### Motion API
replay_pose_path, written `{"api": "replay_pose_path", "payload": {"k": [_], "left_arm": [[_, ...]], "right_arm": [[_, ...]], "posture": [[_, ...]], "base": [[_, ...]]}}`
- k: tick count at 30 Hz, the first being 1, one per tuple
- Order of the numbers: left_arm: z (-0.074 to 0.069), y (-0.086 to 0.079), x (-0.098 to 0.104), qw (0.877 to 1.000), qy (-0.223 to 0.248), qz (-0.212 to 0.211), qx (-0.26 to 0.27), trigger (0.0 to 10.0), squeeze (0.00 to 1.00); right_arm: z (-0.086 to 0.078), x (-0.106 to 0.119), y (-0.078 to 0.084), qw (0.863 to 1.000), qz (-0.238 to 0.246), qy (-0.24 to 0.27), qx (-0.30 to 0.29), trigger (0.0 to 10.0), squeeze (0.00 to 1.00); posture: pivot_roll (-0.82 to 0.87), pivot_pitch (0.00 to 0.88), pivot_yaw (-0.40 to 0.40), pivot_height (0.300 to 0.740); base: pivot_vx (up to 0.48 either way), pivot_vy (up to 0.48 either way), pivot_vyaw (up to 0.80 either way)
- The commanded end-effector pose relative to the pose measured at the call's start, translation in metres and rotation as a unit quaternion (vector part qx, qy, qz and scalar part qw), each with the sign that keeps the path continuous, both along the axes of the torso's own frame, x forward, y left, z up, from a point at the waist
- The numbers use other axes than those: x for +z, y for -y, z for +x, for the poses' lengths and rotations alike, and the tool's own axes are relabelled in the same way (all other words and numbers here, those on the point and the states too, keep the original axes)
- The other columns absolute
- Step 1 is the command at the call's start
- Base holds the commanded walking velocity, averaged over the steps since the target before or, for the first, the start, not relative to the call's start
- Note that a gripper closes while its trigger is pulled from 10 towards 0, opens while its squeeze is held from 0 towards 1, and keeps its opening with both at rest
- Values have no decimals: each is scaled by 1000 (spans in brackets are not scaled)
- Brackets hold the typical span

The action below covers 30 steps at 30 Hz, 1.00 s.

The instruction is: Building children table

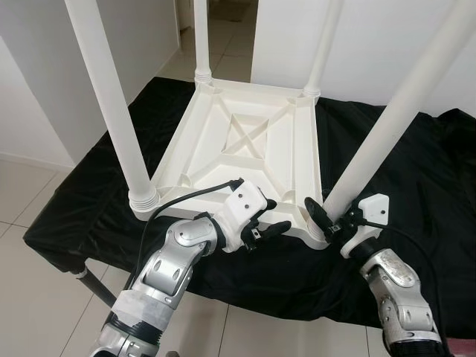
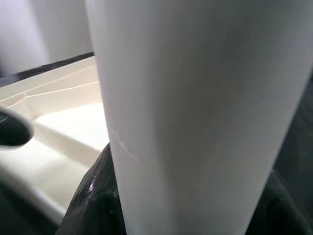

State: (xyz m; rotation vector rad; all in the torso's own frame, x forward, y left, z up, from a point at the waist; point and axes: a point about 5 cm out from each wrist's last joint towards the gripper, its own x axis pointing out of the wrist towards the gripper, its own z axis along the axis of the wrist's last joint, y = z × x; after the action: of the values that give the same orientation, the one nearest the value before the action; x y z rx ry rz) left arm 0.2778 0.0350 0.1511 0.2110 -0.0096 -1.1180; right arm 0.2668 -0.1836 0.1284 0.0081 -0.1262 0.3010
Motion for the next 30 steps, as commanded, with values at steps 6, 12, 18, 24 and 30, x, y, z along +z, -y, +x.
{"api": "replay_pose_path", "payload": {"k": [6,12,18,24,30], "left_arm": [[3,-4,-1,999,-1,2,32,10000,0],[3,-3,-1,1000,-1,3,29,10000,0],[4,-2,-1,1000,-1,3,26,10000,0],[7,-1,1,1000,3,5,26,10000,0],[8,-2,1,1000,6,6,29,10000,0]], "right_arm": [[-2,2,-12,988,78,-13,-134,10000,0],[-9,1,-35,969,111,-31,-217,10000,0],[-10,7,-50,978,106,-19,-179,10000,0],[-10,11,-47,975,121,-16,-185,10000,831],[-11,13,-39,977,104,-8,-186,10000,1000]], "posture": [[-94,0,-9,740],[-95,0,-7,740],[-103,0,-7,740],[-101,0,-11,740],[-107,0,-16,740]], "base": [[0,0,0],[0,0,0],[0,0,0],[0,0,0],[0,0,0]]}}
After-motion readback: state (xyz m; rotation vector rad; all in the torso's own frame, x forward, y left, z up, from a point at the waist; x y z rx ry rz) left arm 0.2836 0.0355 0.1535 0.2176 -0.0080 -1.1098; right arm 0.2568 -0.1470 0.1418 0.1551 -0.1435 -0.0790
